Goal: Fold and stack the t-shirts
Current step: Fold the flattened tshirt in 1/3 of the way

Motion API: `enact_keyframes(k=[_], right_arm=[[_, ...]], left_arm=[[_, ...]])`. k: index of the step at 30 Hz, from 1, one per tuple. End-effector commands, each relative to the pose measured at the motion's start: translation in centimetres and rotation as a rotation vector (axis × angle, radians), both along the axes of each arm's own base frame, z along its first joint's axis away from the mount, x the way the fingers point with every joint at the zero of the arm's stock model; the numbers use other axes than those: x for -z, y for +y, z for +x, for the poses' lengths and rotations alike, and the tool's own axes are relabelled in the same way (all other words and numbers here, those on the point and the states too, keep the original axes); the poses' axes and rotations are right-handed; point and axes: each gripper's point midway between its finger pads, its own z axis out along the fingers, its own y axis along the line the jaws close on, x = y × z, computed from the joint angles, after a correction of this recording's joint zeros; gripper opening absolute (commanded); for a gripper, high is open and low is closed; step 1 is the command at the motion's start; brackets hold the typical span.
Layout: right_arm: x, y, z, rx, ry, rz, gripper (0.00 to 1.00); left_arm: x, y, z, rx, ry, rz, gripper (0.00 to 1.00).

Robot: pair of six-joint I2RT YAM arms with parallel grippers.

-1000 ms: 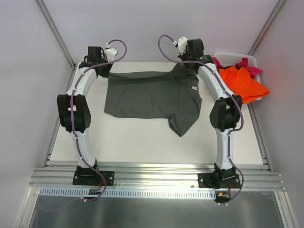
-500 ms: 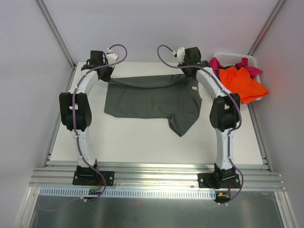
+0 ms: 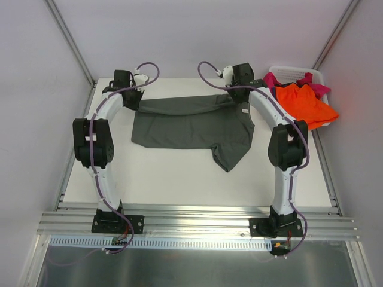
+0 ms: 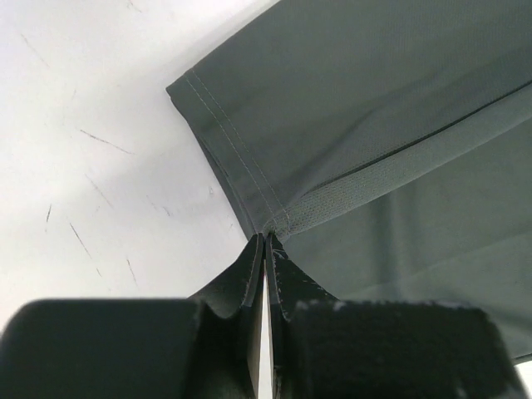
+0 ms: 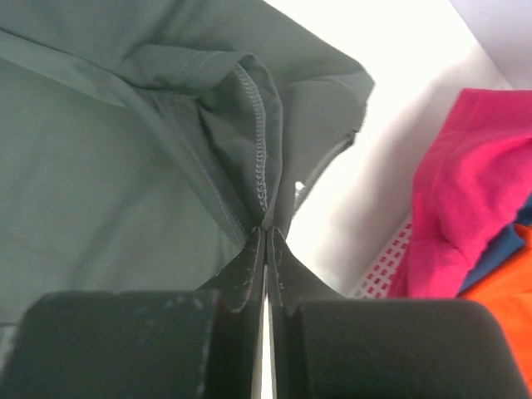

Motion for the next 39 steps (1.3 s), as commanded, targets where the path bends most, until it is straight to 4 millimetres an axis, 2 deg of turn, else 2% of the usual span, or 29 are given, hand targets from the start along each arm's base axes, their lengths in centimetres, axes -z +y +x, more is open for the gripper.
enact_keyframes(k=[1,9,17,18,19,20,21,22,23,25,26,28,29,30,31,32,34,36,39], right_arm=[[-2.7,1.6,-1.9,-0.036,-0.012,0.046,0.01],[-1.6,2.4,-2.5,-0.057,0.024,0.045,0.0],[-0.2,1.6,-3.2,-0.056,0.057,0.008,0.01],[-0.2,1.5,-3.3,-0.055,0.056,0.005,0.01],[-0.1,1.5,-3.4,-0.056,0.061,0.0,0.02],[-0.2,1.4,-3.4,-0.056,0.059,-0.003,0.17],[-0.6,1.2,-3.3,-0.047,0.049,-0.01,0.25],[-1.0,1.2,-3.3,-0.044,0.049,-0.009,0.36],[-1.4,1.2,-3.3,-0.041,0.046,-0.009,0.56],[-3.3,1.1,-3.2,-0.029,0.008,0.008,0.65],[-4.0,1.1,-3.3,-0.031,-0.002,0.011,0.69],[-5.6,1.1,-2.6,-0.026,-0.036,0.009,0.71],[-5.8,0.9,-2.8,-0.021,-0.015,-0.003,0.71],[-5.9,0.9,-2.6,-0.014,-0.007,-0.012,0.71],[-6.4,1.1,-1.6,-0.014,-0.02,-0.014,0.71],[-6.1,1.2,-1.4,-0.013,-0.012,-0.02,0.71],[-5.7,1.1,-0.6,-0.009,-0.024,-0.034,0.71],[-4.7,1.4,0.2,-0.011,-0.028,-0.044,0.69],[-3.7,1.9,0.6,-0.008,-0.013,-0.02,0.65]], left_arm=[[-3.2,-0.4,-0.1,-0.01,-0.064,-0.031,0.0],[-2.7,-0.1,0.2,-0.029,-0.058,-0.014,0.0],[-2.2,2.2,1.5,-0.141,-0.056,0.032,0.0],[-2.0,2.4,1.5,-0.147,-0.05,0.035,0.07],[-2.1,2.4,1.5,-0.151,-0.049,0.035,0.5],[-2.5,2.6,1.6,-0.168,-0.054,0.027,0.7],[-3.1,2.5,1.5,-0.176,-0.056,0.018,0.83],[-3.5,2.4,1.4,-0.183,-0.058,0.004,0.89],[-4.6,2.2,1.7,-0.199,-0.076,-0.022,0.97],[-6.8,1.8,1.8,-0.225,-0.111,-0.069,0.99],[-8.5,1.6,2.1,-0.232,-0.145,-0.092,0.98],[-9.9,0.5,2.3,-0.237,-0.159,-0.172,0.98],[-11.1,-0.1,2.6,-0.226,-0.179,-0.206,0.96],[-11.4,-0.9,2.7,-0.204,-0.178,-0.236,0.96],[-11.4,-1.9,2.7,-0.177,-0.166,-0.272,0.95],[-11.6,-2.7,2.9,-0.166,-0.159,-0.307,0.95],[-10.4,-5.0,2.6,-0.093,-0.103,-0.361,0.91],[-9.2,-5.5,2.6,-0.105,-0.055,-0.374,0.87],[-8.7,-6.6,2.7,-0.11,-0.002,-0.431,0.82]])
